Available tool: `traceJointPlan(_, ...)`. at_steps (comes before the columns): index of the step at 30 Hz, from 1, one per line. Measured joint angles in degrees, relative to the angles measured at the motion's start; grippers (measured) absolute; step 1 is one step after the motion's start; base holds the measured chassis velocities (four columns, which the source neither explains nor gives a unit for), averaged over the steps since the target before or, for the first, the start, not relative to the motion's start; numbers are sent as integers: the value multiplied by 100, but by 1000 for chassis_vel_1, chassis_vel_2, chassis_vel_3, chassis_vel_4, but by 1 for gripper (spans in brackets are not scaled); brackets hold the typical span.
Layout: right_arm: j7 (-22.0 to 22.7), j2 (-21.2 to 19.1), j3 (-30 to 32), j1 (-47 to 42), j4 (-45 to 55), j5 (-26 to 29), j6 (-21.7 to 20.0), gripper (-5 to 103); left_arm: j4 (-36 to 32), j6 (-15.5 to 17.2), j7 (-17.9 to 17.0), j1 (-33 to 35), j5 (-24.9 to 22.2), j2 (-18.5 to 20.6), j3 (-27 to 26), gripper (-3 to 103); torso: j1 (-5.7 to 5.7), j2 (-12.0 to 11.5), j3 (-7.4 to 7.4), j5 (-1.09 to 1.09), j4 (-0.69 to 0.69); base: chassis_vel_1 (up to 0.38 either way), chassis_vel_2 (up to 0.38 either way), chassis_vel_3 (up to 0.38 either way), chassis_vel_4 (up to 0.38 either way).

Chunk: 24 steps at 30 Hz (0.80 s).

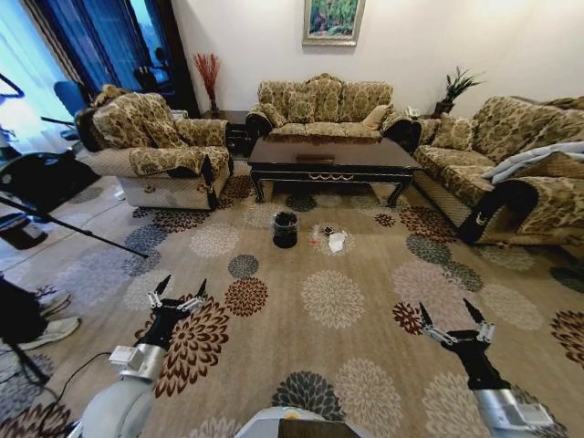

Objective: Move to the front of the table and pick up the trash from the floor, then place it into the trash bin.

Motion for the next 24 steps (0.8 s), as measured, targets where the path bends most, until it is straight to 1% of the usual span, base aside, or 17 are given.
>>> traceJointPlan(10, -7, 23, 9, -47, 74, 7, 43, 100, -20, -9, 9, 32, -15, -16, -11, 100, -1, -1, -1, 0, 0, 0, 0, 0, 0)
traceJointPlan(14, -4, 16, 7, -34, 125, 17, -15, 100, -194, 354, 13, 103, 155, -16, -66, 100, -17, -32, -17, 0, 0, 0, 0, 0, 0)
traceJointPlan(15, -4, 16, 7, -34, 125, 17, -15, 100, -194, 354, 13, 103, 155, -16, -66, 100, -17, -32, -17, 0, 0, 0, 0, 0, 0)
traceJointPlan(18, 0, 14, 7, -30, 132, 18, -45, 100, -326, 564, 30, 97, 269, -20, -57, 100, -62, -129, -66, 1, 0, 0, 0, 0, 0)
traceJointPlan(24, 7, 24, 8, -34, 155, 18, -70, 100, -333, 673, 22, 52, 305, -15, -24, 100, -103, -212, -107, 0, -1, 0, 0, 0, 0)
